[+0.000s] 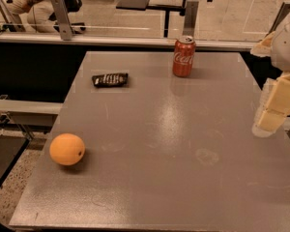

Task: Move orange near rxbar chocolate

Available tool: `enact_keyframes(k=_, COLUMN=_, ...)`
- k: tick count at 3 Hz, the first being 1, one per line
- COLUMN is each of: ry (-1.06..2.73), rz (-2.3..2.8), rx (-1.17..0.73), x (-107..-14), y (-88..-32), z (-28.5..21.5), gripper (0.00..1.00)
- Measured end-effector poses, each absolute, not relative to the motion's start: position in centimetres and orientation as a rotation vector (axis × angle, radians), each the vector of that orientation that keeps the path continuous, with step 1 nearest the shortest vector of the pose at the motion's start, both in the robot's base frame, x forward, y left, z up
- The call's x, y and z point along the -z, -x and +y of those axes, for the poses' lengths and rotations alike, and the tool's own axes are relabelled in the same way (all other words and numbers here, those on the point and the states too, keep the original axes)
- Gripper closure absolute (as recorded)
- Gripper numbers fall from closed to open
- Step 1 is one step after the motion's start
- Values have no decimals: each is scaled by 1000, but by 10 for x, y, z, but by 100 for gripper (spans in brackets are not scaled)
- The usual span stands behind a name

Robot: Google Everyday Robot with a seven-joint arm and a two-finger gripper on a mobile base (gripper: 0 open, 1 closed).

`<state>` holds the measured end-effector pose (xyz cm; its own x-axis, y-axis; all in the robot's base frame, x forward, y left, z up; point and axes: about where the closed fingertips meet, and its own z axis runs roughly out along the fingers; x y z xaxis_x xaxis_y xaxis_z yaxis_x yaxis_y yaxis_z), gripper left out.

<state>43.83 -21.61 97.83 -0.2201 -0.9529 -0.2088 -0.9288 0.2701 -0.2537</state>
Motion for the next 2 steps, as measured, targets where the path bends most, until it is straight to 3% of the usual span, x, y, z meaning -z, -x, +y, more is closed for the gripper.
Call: enact_keyframes(k=2, ry=1737, rz=2195, rx=26, x=-982, y=-441, z=-201, gripper=0)
